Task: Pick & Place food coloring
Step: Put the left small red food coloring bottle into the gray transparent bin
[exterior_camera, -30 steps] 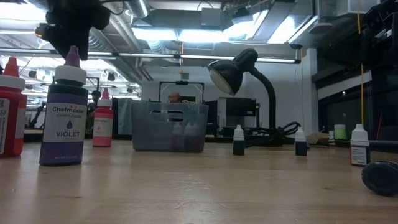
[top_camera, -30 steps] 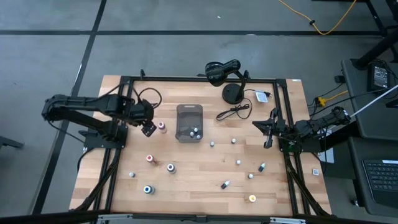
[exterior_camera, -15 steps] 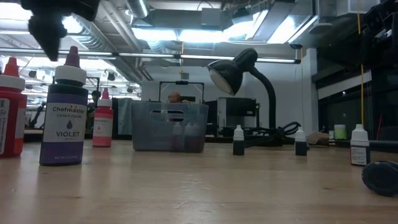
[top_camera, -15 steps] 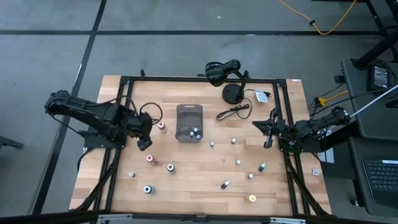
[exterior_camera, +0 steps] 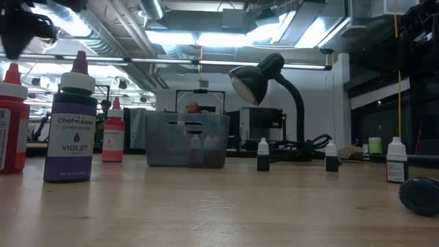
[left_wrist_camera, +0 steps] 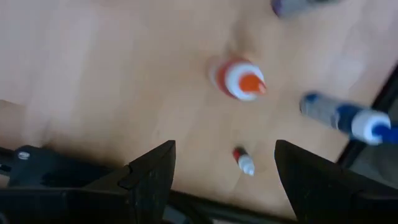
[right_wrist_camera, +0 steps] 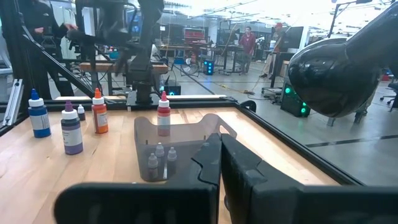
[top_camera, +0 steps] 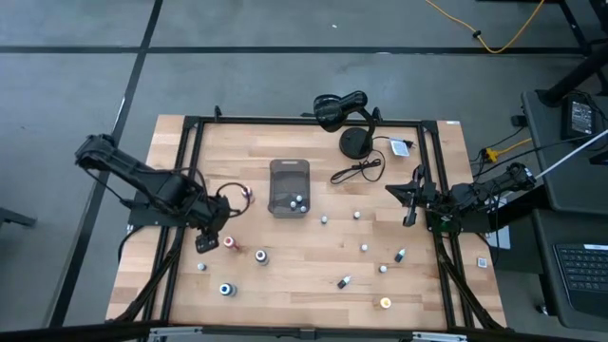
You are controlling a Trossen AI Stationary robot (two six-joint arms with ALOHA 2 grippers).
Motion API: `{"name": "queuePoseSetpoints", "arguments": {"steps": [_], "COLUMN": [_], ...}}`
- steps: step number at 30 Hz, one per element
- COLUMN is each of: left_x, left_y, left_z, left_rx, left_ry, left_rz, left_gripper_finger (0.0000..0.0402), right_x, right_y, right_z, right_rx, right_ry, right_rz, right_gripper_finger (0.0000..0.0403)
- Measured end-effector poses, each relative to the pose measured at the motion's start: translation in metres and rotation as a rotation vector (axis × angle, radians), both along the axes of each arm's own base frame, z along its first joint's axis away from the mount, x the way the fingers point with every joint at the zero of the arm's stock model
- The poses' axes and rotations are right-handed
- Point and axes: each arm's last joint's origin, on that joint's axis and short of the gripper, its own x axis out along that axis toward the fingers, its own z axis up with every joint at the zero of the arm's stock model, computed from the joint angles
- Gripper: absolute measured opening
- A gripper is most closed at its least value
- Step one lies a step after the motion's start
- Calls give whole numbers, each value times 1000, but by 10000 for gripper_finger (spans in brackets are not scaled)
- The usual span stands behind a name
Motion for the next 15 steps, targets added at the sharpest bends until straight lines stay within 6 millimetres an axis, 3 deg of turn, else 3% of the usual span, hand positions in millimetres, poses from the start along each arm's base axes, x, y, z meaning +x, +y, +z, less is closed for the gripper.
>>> {"name": "queuePoseSetpoints", "arguments": {"steps": [15], "left_x": [2], "left_y": [-25], "left_z": [-13], "left_rx": [-20], "left_ry": [108], "left_rz": [-65], "left_gripper_finger": [267], "right_x": [0], "right_y": [0], "right_z": [0], "right_rx": [0], "right_ry": [0], "right_rz": [0], "right_gripper_finger": [15]}}
